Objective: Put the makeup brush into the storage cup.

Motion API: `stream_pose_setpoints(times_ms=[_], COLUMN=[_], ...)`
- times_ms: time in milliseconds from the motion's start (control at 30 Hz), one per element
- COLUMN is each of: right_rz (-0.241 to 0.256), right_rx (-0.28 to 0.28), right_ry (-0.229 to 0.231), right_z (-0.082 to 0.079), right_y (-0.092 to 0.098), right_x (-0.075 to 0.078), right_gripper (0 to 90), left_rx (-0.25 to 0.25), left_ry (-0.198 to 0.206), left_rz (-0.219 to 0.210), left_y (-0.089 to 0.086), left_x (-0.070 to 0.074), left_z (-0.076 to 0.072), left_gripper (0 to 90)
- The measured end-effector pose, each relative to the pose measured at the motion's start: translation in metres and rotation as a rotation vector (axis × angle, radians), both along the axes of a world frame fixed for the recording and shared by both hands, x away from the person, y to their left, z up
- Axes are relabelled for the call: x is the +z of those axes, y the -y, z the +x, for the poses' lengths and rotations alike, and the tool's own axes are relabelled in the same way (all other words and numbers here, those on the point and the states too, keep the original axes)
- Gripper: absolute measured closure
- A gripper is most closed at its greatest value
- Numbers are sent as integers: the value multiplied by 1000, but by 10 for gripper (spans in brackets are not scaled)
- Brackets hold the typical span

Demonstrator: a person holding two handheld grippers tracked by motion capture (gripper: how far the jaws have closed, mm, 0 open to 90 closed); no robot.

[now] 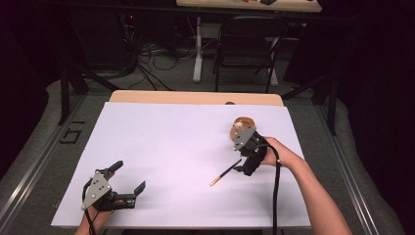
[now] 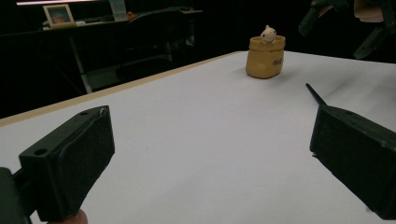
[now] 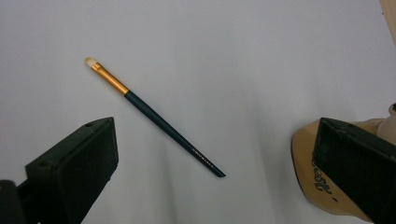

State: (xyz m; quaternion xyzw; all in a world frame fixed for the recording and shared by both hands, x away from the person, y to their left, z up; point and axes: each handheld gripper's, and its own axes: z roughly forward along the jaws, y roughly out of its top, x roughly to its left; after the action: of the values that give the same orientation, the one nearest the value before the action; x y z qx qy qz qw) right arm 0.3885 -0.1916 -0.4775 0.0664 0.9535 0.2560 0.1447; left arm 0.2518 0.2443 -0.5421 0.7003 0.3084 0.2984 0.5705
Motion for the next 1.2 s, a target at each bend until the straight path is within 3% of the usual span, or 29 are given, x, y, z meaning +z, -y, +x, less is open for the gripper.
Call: stream_pose_setpoints(times_ms=[300, 1200], right_rz=[-36, -171], right_rx=[24, 109], right_ry=[19, 27], right_z=[4, 6], right_y=[-4, -20], right_x=[10, 7], right_gripper=[0, 0], left_rx=[1, -2], left_ry=[1, 2], left_rz=[-1, 3], left_y=[-1, 0], left_x=[0, 0], left_z=[-1, 0], left_gripper=[1, 1])
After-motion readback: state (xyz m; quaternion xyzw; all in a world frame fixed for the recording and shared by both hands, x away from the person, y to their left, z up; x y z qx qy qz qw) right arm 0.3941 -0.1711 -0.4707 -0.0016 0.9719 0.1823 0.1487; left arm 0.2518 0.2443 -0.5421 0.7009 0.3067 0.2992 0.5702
